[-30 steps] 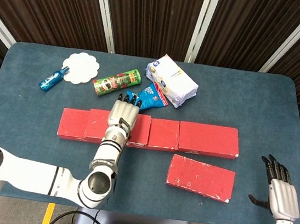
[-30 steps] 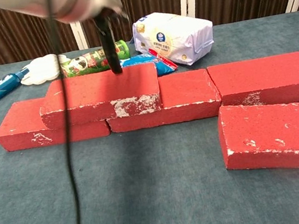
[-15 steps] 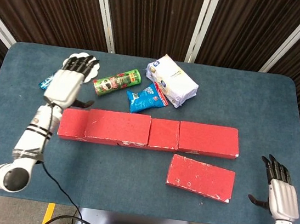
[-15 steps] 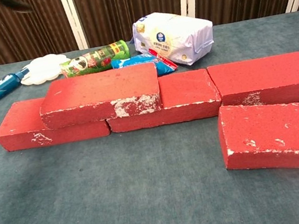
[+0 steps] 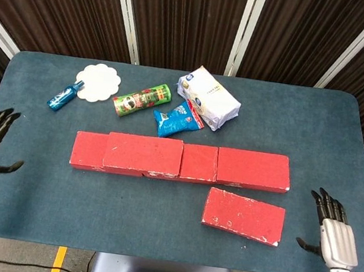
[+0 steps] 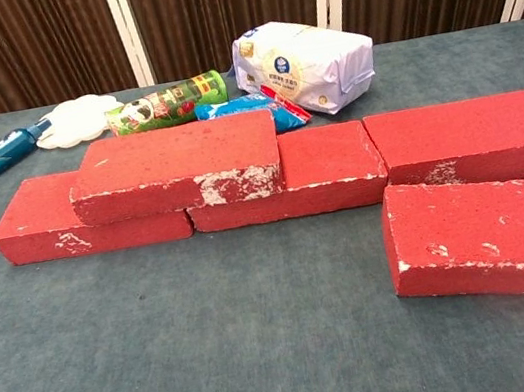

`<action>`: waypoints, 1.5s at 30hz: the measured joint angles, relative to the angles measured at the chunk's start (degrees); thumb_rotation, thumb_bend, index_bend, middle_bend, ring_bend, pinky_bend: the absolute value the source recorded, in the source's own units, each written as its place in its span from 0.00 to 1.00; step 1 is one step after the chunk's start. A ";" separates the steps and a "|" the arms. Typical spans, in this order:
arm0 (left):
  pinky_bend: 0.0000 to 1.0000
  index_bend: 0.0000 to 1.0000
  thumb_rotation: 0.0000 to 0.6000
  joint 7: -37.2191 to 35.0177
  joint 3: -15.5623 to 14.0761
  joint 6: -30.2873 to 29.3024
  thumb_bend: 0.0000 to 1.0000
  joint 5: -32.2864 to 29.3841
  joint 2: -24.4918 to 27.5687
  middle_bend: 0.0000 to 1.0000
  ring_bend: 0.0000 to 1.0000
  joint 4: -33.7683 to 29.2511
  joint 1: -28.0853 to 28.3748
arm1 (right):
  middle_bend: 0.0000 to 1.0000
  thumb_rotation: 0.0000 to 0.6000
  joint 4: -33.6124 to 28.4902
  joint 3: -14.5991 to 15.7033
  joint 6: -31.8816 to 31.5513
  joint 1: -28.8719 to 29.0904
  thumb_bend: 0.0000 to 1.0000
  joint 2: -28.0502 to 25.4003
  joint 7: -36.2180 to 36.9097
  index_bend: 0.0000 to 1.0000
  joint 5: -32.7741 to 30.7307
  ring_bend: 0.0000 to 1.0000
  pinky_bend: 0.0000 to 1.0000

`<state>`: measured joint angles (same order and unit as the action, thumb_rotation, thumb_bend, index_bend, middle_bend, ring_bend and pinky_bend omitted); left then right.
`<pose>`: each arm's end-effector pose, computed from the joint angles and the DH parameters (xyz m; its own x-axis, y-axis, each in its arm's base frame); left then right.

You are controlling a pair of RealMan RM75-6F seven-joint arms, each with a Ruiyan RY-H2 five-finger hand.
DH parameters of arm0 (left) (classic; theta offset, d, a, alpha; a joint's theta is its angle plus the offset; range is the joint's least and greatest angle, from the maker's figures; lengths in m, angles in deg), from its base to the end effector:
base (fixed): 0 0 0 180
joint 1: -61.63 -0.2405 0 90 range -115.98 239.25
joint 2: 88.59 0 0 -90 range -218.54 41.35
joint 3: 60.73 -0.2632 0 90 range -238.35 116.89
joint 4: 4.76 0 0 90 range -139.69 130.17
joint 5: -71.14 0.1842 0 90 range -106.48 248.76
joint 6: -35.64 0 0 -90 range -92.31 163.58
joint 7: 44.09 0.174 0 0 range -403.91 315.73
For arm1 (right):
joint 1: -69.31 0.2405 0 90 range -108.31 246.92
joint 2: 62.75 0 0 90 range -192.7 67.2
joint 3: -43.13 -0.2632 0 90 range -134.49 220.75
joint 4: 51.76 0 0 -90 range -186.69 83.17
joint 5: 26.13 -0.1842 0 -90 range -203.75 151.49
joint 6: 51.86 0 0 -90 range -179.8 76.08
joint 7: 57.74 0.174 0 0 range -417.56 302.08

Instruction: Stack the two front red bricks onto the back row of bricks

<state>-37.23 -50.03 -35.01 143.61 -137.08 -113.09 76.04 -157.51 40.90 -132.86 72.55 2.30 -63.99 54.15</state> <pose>-0.2561 0.2716 0.2370 0.4462 0.0687 0.8923 0.8945 -0.0020 -0.4471 -0.2877 -0.1941 0.1536 0.2467 -0.1201 0.9616 -0.9619 0.0904 0.2580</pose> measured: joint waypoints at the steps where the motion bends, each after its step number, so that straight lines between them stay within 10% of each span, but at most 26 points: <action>1: 0.04 0.00 1.00 0.54 -1.52 -1.70 0.20 0.53 -0.18 0.00 0.00 0.11 -1.66 | 0.07 1.00 -0.46 0.24 0.03 0.01 0.00 0.12 -0.59 0.16 0.31 0.01 0.00; 12: 0.04 0.00 1.00 1.49 -6.61 -12.81 0.20 6.63 -9.73 0.00 0.00 9.83 -8.53 | 0.07 1.00 -10.61 0.50 3.92 2.88 0.00 1.32 -13.67 0.16 -2.09 0.01 0.00; 26: 0.04 0.00 1.00 -0.64 -8.47 -15.42 0.19 8.51 -13.17 0.00 0.00 12.95 -11.28 | 0.07 1.00 -23.65 0.27 5.64 10.82 0.00 10.95 -42.39 0.13 -24.47 0.01 0.00; 45: 0.04 0.00 1.00 2.28 -8.38 -14.27 0.20 7.52 -13.89 0.00 0.00 11.84 -11.24 | 0.07 1.00 -18.98 -6.83 4.20 20.79 0.00 12.95 -43.65 0.13 -45.50 0.01 0.00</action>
<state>-34.95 -58.41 -49.28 151.13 -150.98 -101.25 64.80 -176.48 34.07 -128.66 93.34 15.25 -107.64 8.65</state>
